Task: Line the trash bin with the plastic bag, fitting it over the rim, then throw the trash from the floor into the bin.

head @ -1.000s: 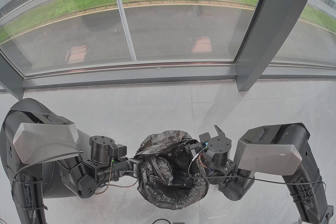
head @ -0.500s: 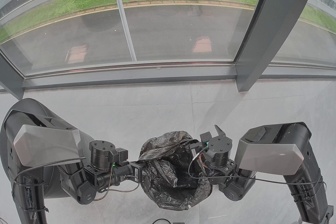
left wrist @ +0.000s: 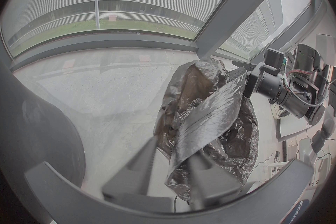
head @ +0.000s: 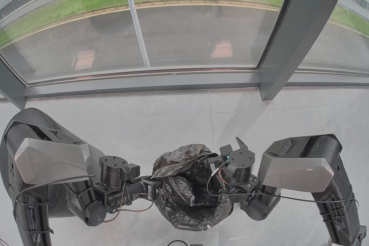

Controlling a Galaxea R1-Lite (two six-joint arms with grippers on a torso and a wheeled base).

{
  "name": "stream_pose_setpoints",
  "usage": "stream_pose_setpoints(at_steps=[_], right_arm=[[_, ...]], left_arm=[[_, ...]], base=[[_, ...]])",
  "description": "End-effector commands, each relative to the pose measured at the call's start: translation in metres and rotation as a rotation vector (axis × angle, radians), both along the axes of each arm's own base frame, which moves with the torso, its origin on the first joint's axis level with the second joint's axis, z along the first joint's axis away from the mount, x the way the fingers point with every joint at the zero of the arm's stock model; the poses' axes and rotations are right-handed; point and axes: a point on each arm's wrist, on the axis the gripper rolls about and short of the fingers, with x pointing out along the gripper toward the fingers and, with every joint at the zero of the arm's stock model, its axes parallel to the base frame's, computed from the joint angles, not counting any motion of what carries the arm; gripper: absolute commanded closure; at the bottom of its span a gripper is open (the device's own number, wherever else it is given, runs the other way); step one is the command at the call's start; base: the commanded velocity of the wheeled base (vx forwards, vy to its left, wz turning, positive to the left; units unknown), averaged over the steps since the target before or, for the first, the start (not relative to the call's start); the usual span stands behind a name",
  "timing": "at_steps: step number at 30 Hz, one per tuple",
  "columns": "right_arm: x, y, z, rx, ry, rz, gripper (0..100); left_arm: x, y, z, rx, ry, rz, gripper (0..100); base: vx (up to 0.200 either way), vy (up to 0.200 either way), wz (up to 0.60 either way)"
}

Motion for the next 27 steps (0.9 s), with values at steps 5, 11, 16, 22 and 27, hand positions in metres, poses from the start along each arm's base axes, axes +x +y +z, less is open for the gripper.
stream_pose_setpoints(at_steps=[5,11,16,22,27], right_arm=[[0.0,0.0,0.004,0.015,-0.019,0.001,0],[0.001,0.0,0.005,0.018,-0.02,-0.001,0],[0.0,0.001,0.005,0.018,-0.019,0.002,0],[-0.001,0.001,0.002,0.014,-0.016,0.004,0],[-0.001,0.001,0.001,0.02,-0.011,0.001,0]], left_arm=[[-0.006,-0.002,0.007,-0.018,-0.033,-0.012,0],[-0.003,-0.007,0.012,-0.02,-0.122,0.038,0],[0.002,-0.008,0.015,-0.027,-0.183,0.092,0],[0.013,-0.01,0.008,-0.023,-0.203,0.121,0],[0.021,-0.011,-0.007,-0.002,-0.191,0.14,0]], base=[[0.0,0.0,0.0],[0.0,0.0,0.0],[0.0,0.0,0.0],[0.0,0.0,0.0],[0.0,0.0,0.0]])
